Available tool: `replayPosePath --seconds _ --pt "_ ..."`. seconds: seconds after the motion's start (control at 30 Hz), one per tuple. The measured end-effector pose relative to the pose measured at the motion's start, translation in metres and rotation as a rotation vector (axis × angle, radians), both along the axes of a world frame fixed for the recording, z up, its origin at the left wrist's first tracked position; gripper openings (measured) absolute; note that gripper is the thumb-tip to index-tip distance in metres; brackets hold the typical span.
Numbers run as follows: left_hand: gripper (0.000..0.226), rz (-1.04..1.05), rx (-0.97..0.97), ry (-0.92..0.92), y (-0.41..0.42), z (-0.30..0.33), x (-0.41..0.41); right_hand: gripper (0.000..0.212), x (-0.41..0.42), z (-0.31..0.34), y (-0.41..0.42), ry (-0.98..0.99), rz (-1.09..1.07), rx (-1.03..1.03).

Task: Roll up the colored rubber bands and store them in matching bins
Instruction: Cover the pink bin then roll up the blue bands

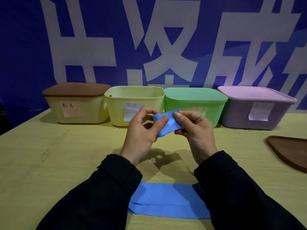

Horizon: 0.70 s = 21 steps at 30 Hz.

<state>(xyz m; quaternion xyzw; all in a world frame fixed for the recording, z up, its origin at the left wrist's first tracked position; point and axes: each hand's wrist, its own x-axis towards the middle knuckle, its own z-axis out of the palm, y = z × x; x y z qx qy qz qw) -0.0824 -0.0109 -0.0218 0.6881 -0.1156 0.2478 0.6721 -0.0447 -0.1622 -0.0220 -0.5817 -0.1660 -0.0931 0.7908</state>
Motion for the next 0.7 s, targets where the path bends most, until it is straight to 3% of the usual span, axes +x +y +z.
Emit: replayPosePath --seconds 0.17,0.33,0.4,0.53,0.7 --pt "0.008 -0.076 0.031 -0.047 0.0014 -0.0029 -0.0004 0.012 0.0002 -0.0043 0.0049 -0.009 0.004 -0.064" --pt "0.011 -0.196 -0.076 0.077 -0.0028 -0.0042 -0.0017 0.007 0.0005 -0.0038 0.006 -0.069 -0.046 -0.08" --pt "0.018 -0.221 -0.103 0.095 -0.0029 -0.0041 -0.0012 0.007 0.0002 -0.0044 0.0063 -0.1 -0.04 -0.104" --pt "0.025 -0.174 0.032 0.038 -0.0022 -0.0055 -0.0004 0.006 -0.0003 -0.004 0.0062 -0.106 0.004 -0.09" --pt "0.037 -0.122 -0.002 0.071 -0.0013 -0.0049 0.0009 0.008 0.0017 -0.0023 0.0031 -0.056 -0.027 -0.017"
